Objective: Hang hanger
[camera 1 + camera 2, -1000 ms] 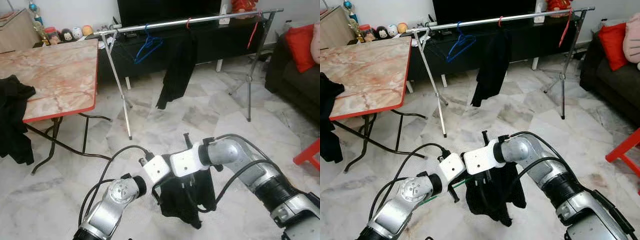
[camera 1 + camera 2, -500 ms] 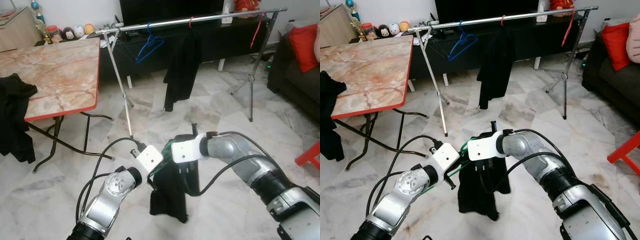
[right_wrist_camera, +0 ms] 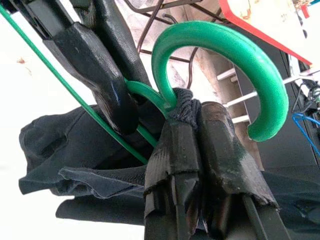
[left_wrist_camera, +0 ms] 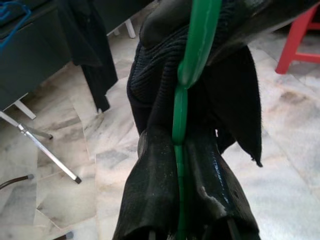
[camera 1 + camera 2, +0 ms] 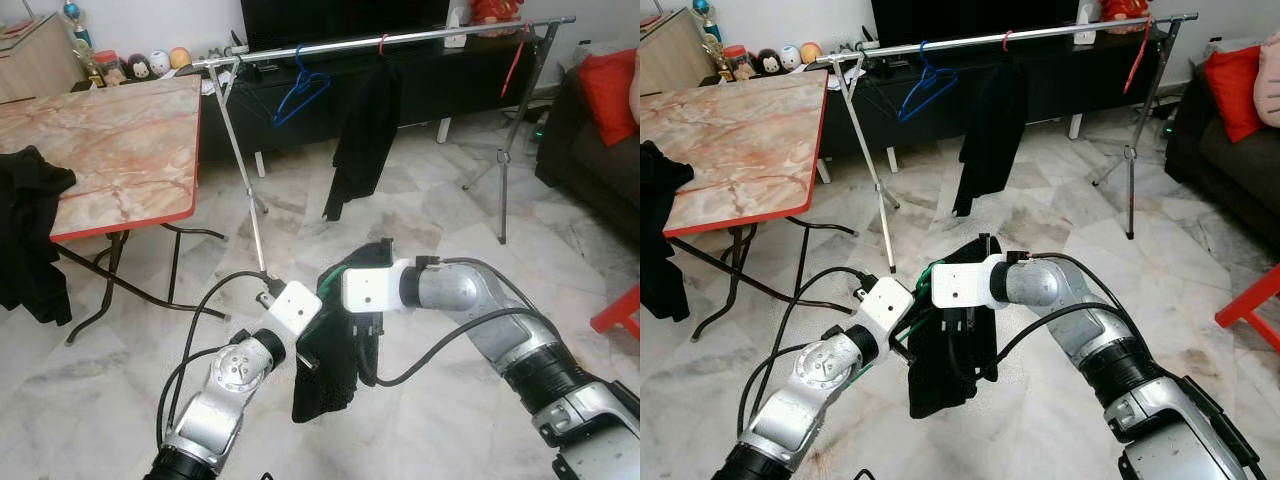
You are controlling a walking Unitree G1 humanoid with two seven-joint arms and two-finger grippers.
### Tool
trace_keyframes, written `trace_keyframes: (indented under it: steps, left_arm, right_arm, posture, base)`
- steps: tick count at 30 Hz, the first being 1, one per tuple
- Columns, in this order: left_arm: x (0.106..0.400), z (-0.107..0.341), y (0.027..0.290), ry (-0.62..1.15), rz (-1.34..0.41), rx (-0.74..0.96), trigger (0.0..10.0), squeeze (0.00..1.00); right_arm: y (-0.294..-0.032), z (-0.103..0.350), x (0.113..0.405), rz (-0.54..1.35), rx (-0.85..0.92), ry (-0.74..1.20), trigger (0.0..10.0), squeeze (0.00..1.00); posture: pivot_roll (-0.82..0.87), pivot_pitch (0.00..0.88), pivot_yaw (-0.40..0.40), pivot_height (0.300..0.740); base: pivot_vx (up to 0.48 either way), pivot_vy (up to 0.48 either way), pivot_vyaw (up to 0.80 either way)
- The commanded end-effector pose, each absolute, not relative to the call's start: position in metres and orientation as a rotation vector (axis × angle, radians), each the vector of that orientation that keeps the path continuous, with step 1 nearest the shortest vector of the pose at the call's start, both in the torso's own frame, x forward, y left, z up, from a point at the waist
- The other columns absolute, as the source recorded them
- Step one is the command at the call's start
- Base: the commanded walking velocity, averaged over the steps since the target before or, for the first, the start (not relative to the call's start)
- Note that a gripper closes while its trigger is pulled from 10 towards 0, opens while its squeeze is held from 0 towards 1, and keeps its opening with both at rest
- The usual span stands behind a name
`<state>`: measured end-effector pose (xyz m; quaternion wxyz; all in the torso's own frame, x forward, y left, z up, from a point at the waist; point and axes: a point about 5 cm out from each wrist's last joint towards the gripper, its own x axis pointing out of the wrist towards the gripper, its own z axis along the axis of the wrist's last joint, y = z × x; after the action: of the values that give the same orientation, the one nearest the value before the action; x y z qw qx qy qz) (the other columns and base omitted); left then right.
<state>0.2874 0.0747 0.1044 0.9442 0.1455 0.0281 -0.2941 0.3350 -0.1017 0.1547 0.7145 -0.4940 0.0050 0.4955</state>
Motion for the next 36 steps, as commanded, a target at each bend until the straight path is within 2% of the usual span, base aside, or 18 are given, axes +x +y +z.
trace_keyframes:
  steps: [1,8,11,12,13,14,26,36]
  left_arm:
    - [0.300,0.127,0.082,-0.049,-0.499,0.247,10.0,0.00]
    - [0.301,0.127,0.081,-0.058,-0.484,0.236,10.0,0.00]
    - [0.301,0.126,0.081,-0.059,-0.465,0.216,10.0,0.00]
    - [0.301,0.127,0.081,-0.061,-0.463,0.211,10.0,0.00]
    - [0.302,0.127,0.081,-0.062,-0.462,0.208,10.0,0.00]
    - [0.302,0.127,0.082,-0.064,-0.458,0.202,10.0,0.00]
    - [0.304,0.130,0.087,-0.087,-0.440,0.185,10.0,0.00]
    - [0.304,0.126,0.093,-0.079,-0.420,0.182,10.0,0.00]
  right_arm:
    - [-0.082,0.151,0.320,1.231,-1.072,-0.022,10.0,0.00]
    - [-0.080,0.155,0.317,1.245,-1.048,-0.031,10.0,0.00]
    - [-0.086,0.145,0.313,1.274,-1.104,0.027,10.0,0.00]
    - [-0.087,0.142,0.312,1.277,-1.099,0.041,10.0,0.28]
    - [-0.089,0.141,0.312,1.279,-1.096,0.051,10.0,0.28]
    - [-0.090,0.139,0.310,1.292,-1.091,0.061,10.0,1.00]
    - [-0.088,0.144,0.311,1.276,-1.081,0.050,10.0,1.00]
    - [-0.101,0.152,0.315,1.215,-1.069,0.054,10.0,1.00]
  posture:
    - [-0.11,0.000,0.074,0.740]
    - [-0.11,0.000,0.074,0.740]
    - [-0.12,0.000,0.074,0.740]
    - [-0.12,0.000,0.073,0.740]
    - [-0.12,0.000,0.073,0.740]
    - [-0.12,0.000,0.073,0.740]
    - [-0.12,0.000,0.072,0.740]
    - [-0.12,0.000,0.071,0.740]
  base:
    - [0.000,0.000,0.00]
    - [0.000,0.000,0.00]
    - [0.000,0.000,0.00]
    - [0.000,0.000,0.00]
    - [0.000,0.000,0.00]
    - [0.000,0.000,0.00]
    - [0.000,0.000,0.00]
    - [0.000,0.000,0.00]
